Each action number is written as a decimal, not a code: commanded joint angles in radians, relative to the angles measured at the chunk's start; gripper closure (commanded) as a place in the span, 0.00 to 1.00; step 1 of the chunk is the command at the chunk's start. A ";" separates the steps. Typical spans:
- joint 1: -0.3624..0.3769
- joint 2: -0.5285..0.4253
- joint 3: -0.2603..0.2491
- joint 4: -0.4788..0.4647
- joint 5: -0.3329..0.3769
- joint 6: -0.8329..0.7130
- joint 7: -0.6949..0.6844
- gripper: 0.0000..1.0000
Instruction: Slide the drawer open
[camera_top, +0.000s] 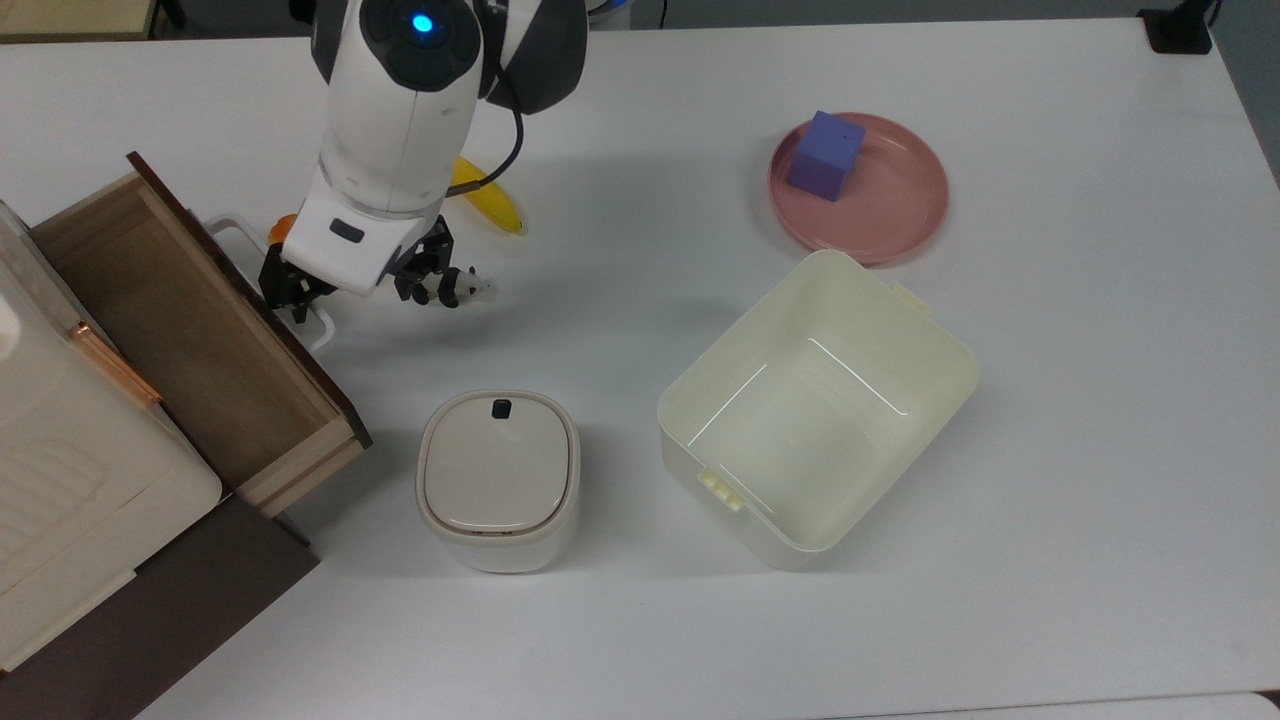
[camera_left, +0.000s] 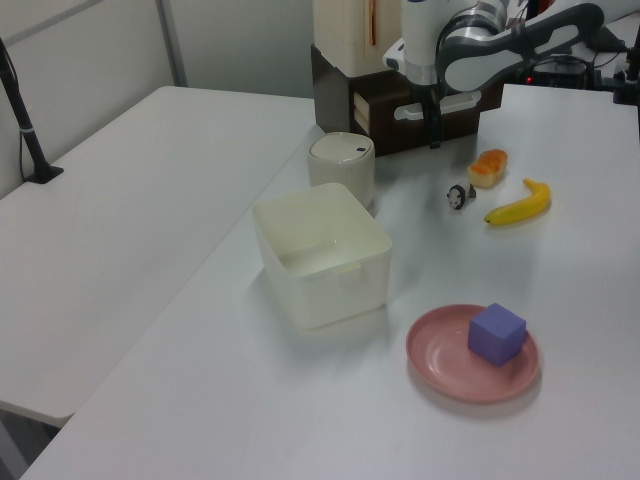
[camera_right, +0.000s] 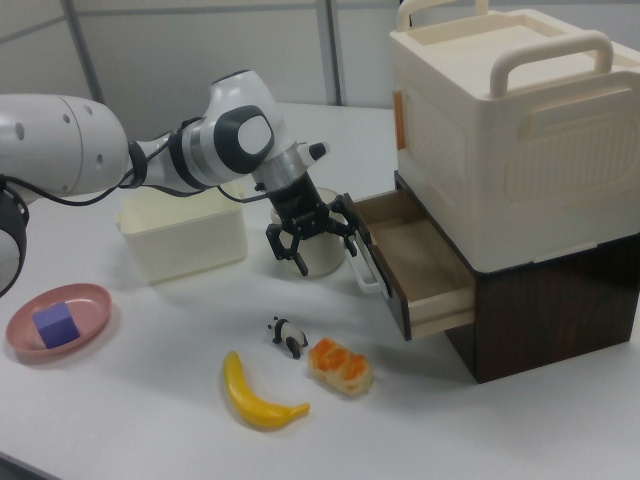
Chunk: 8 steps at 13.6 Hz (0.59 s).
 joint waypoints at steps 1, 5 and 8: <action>-0.003 -0.047 0.024 -0.015 0.031 -0.039 0.032 0.00; -0.026 -0.091 0.024 0.000 0.111 -0.047 0.027 0.00; -0.040 -0.142 0.023 0.002 0.166 -0.077 0.029 0.00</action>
